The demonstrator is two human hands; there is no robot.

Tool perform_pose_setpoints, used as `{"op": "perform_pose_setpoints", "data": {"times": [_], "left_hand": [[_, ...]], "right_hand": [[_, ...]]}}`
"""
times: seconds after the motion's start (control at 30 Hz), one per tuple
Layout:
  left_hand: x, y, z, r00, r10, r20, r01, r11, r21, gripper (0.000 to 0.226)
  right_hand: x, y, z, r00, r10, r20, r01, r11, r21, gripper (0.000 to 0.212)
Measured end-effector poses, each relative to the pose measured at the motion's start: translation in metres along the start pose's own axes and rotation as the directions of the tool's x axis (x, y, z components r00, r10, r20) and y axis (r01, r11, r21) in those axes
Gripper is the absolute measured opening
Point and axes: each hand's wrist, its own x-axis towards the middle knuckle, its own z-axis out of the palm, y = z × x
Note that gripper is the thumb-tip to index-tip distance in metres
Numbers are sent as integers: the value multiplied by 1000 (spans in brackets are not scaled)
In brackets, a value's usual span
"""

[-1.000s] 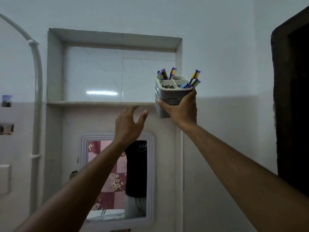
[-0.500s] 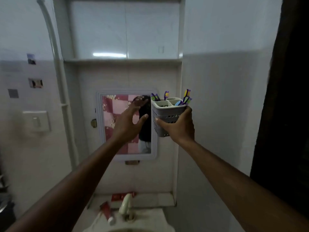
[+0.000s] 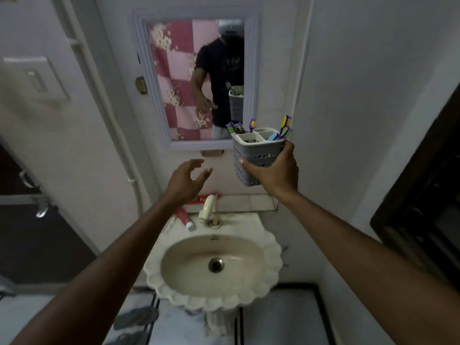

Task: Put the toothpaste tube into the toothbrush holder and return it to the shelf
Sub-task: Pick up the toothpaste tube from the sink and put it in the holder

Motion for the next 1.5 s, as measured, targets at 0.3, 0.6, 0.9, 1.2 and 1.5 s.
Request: {"op": "perform_pose_setpoints", "data": {"times": [0.3, 0.6, 0.9, 1.2, 1.5], "left_hand": [[4, -185, 62, 929, -306, 209, 312, 950, 4, 47], [28, -263, 108, 784, -556, 276, 523, 831, 187, 51], [73, -295, 153, 636, -747, 193, 709, 664, 238, 57], [87, -218, 112, 776, -617, 132, 625, 724, -292, 45], [112, -78, 124, 931, -305, 200, 357, 874, -329, 54]], "right_hand": [[-36, 102, 110, 965, 241, 106, -239, 971, -32, 118], [-55, 179, 182, 905, 407, 127, -399, 913, -89, 114], [-59, 226, 205, 890, 426, 164, -409, 903, -129, 117], [-63, 239, 207, 880, 427, 208, -413, 904, -109, 120], [-69, 239, 184, 817, 479, 320, -463, 877, -131, 132]]}}
